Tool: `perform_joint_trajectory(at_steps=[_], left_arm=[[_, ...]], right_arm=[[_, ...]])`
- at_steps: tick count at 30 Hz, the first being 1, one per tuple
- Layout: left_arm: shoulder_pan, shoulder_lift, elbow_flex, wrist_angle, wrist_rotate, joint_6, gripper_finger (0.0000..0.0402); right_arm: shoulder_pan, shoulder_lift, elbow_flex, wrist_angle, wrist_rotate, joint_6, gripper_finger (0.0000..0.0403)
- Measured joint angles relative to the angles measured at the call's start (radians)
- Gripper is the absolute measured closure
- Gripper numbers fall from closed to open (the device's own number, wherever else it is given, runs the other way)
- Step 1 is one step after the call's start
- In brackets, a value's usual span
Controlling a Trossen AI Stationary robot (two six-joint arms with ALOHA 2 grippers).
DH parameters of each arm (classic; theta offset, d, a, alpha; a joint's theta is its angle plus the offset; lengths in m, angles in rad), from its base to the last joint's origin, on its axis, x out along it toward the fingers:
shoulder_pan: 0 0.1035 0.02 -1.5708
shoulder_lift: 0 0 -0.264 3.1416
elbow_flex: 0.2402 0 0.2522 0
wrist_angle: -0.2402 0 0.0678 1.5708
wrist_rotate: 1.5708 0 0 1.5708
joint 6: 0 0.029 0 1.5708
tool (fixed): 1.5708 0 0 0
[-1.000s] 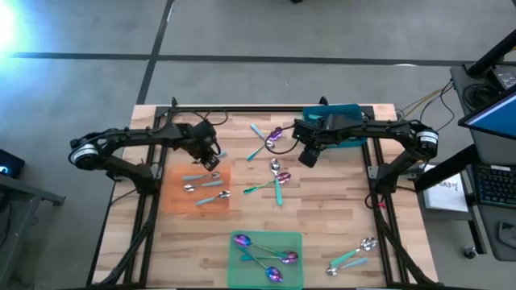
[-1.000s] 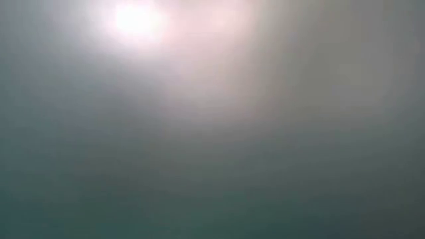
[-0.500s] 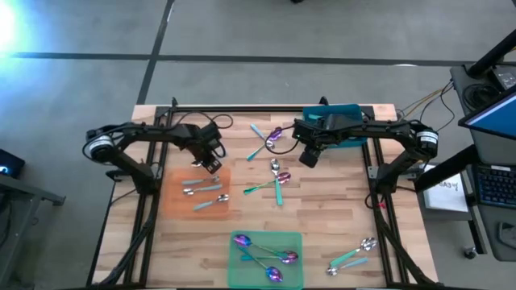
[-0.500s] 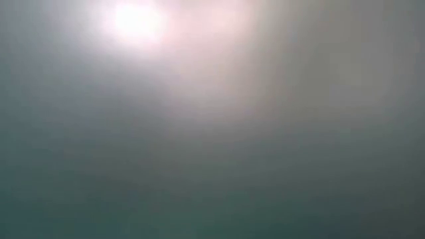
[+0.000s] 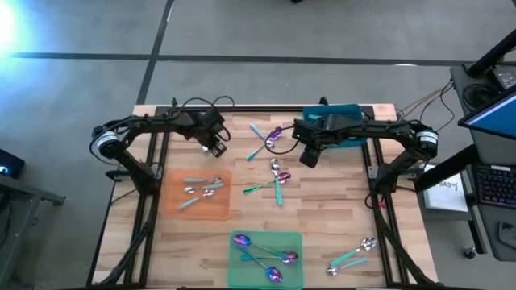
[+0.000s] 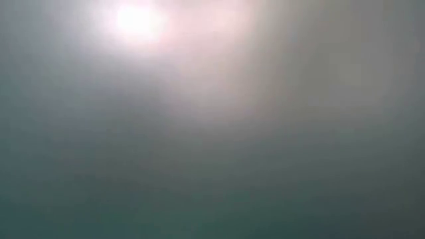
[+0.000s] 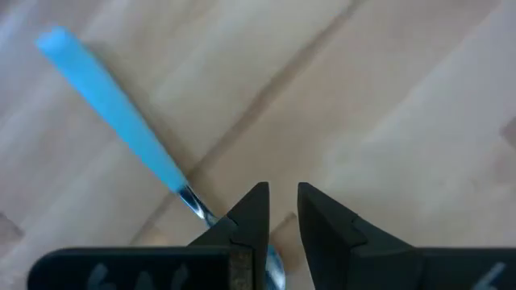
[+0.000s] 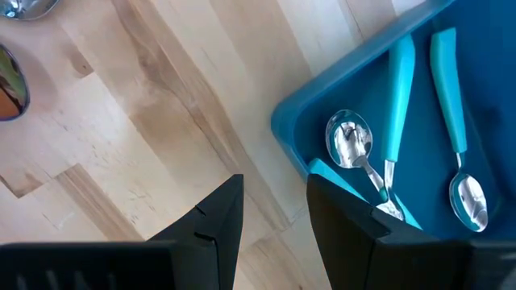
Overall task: Sort silverware by color (type)
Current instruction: Put the top left blue spoon into the orange bin
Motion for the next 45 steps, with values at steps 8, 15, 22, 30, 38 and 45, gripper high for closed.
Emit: perform_joint_trajectory(at_steps=[8, 15, 22, 30, 38, 45], left_arm=[[0.016, 0.012, 0.003, 0.004, -0.045, -0.008, 0.0351], [0.039, -0.005, 0.003, 0.004, -0.102, -0.041, 0.0351], [0.084, 0.006, -0.015, 0.008, -0.138, -0.076, 0.0351], [0.109, 0.064, -0.016, 0.024, -0.031, -0.099, 0.0352], [0.107, 0.045, -0.020, 0.028, -0.087, -0.121, 0.0351], [0.106, -0.030, -0.017, 0.020, -0.088, -0.117, 0.0351]], right_arm=[[0.000, 0.000, 0.000, -0.005, 0.000, -0.001, 0.0275], [0.000, 0.000, 0.000, -0.006, 0.000, -0.014, 0.0275], [0.000, 0.000, 0.000, -0.007, 0.000, -0.019, 0.0275], [0.000, 0.000, 0.000, -0.007, 0.000, -0.029, 0.0275], [0.000, 0.000, 0.000, -0.008, 0.000, -0.028, 0.0275], [0.000, 0.000, 0.000, -0.009, 0.000, -0.028, 0.0275]])
